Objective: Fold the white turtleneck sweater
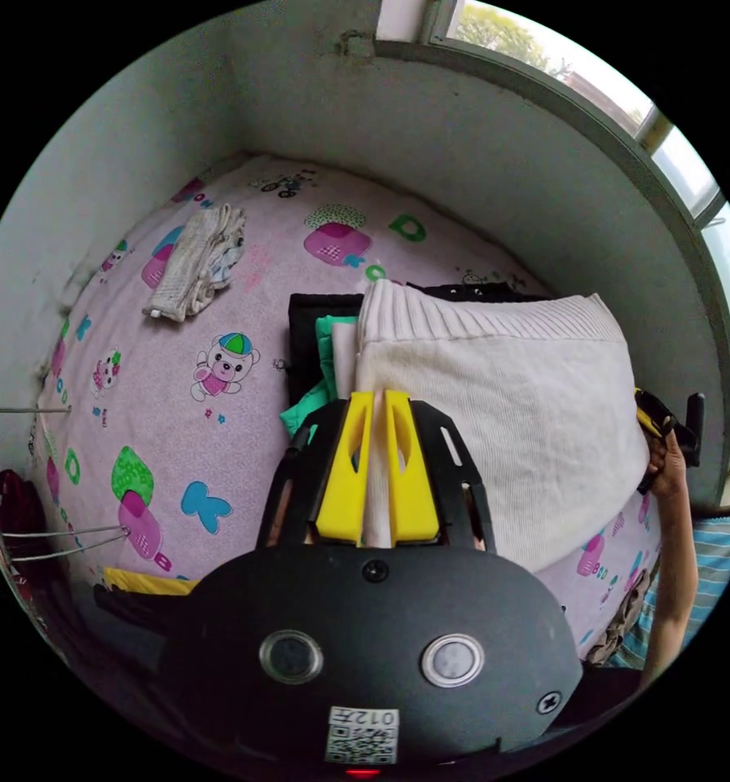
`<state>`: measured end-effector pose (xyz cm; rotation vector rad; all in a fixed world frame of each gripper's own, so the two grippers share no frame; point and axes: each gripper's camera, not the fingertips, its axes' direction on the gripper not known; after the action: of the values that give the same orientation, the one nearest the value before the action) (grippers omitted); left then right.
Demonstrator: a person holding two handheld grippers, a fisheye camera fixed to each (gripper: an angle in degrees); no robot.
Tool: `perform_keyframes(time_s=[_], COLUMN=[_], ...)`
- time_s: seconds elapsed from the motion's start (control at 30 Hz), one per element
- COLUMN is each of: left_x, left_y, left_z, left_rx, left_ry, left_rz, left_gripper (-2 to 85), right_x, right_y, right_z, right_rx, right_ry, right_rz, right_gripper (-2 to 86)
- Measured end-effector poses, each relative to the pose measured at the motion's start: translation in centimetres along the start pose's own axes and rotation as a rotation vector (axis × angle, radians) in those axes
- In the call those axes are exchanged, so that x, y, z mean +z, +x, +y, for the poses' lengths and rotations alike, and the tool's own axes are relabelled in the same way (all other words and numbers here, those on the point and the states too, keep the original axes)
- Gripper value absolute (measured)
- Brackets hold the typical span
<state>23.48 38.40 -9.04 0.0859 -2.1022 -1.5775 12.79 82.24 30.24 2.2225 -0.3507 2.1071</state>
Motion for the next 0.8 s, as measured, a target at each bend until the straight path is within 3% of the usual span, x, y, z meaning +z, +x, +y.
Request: perform_keyframes(time_s=[0.23,0.37,0.57,0.67,0.8], left_x=[-4.0,-5.5,-4.5,-2.7,-1.8], left_y=[1.9,5.3,10.5,10.7,8.7], left_z=[3.6,8.0,13.7,14.7,16.3], left_rx=[0.026,0.171,0.39,0.339,0.161], left_ry=[0.147,0.181,0.158,0.089,0.058], left_rz=[-0.006,0.098,0.008,-0.085,0.023], left_gripper=[0.2,0.1,0.1,0.1,0.4], right_x=[-4.5,-5.7,-5.4,-4.6,-4.8], right_y=[0.6,1.7,4.4,5.0,5.6], right_z=[4.7,7.8,12.3,13.8,16.4], right_rx=[-0.018,0.017,0.13,0.144,0.16], right_ry=[0.031,-0.063,-0.097,-0.09,-0.085], right_rz=[-0.061,-0.088,-0.195,-0.254,-0.115], right_gripper=[6.1,7.3,6.2,2.3,0.5])
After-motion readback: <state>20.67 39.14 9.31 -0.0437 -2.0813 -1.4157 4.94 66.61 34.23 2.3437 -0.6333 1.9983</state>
